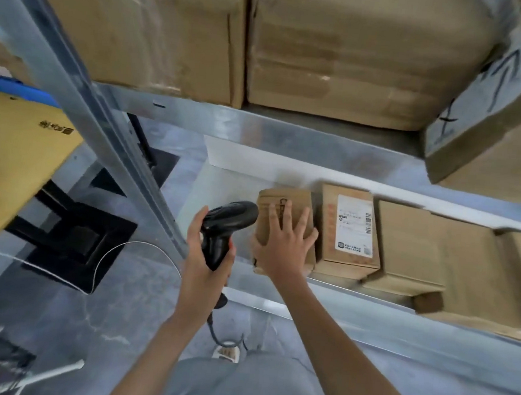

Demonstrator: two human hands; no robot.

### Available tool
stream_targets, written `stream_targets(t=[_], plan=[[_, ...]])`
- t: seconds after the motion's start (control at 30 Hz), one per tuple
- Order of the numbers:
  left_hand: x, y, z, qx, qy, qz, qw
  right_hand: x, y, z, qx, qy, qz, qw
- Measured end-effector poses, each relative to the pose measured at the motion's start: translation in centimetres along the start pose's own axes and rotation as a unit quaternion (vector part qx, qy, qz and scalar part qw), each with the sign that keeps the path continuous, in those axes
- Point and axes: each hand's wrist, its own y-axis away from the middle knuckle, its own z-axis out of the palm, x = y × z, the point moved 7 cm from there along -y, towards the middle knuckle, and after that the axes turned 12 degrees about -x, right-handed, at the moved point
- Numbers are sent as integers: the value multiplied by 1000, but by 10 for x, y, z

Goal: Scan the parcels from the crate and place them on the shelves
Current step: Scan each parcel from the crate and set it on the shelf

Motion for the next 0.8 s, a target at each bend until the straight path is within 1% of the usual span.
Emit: stream_targets(t=[0.2,0.37,0.5,0.63,0.8], plan=[[-7,-6,-12,-13,30,-4,999,-5,1,0,17,-18,23,999],[-11,-10,-21,-5,54,-6,999,-6,5,-3,28,-39,30,998],[-20,-12,-25,0,80,-14,997,-12,20,-14,60,-120,22,991],[-40,-15,-33,32,131,-46,990,-18,52,-26,110,-195,17,974],[-54,-17,-29,59,156,-99,981,-31,84,-27,126,-258,10,958]])
